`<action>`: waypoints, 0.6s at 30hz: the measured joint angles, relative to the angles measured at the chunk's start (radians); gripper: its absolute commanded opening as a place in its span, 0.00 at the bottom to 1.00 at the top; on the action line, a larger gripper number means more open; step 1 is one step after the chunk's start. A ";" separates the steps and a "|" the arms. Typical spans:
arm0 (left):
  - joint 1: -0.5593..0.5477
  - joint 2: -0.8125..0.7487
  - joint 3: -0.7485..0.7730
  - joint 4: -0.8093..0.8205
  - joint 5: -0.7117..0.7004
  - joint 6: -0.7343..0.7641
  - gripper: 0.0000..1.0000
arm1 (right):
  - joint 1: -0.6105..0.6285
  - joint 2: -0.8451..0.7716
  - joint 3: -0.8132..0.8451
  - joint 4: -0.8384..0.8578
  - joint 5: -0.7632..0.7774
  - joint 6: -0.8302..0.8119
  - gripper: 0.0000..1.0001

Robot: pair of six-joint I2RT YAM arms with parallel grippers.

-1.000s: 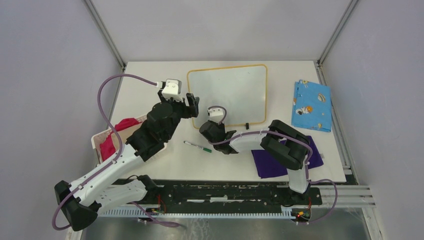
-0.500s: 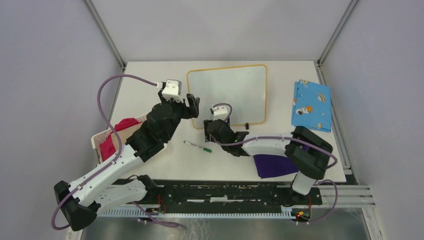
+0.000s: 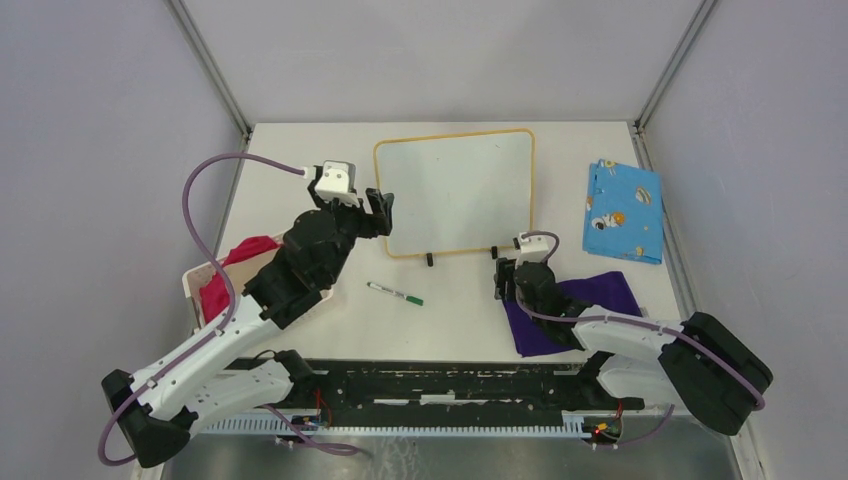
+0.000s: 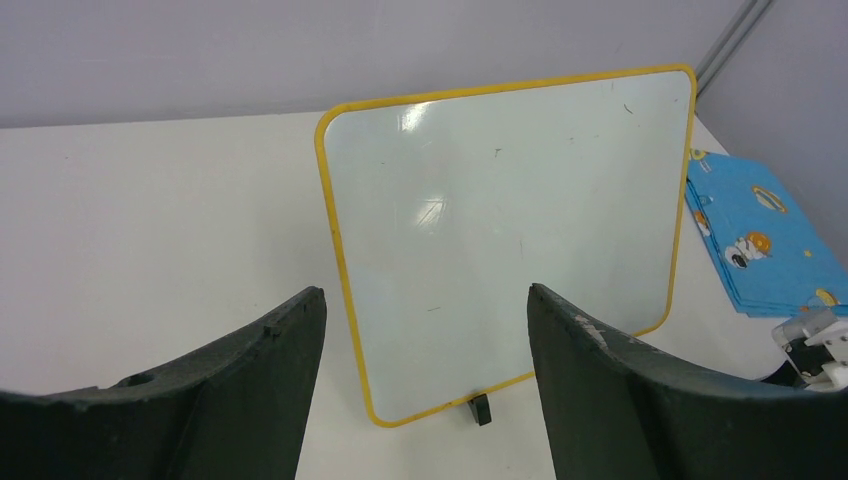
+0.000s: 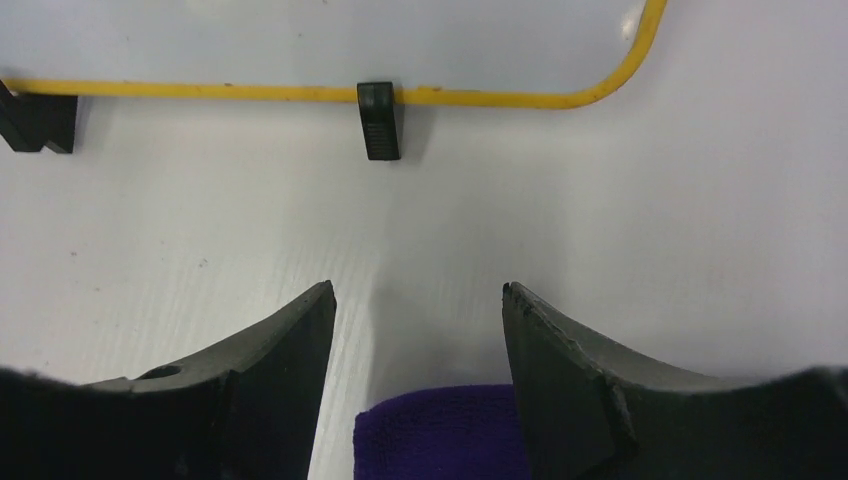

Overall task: Write a sentence on the whiteboard
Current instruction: Move the whiteboard to the center of the board.

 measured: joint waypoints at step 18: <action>-0.010 -0.001 -0.002 0.000 0.000 0.003 0.79 | -0.069 0.264 0.119 0.127 -0.078 -0.101 0.62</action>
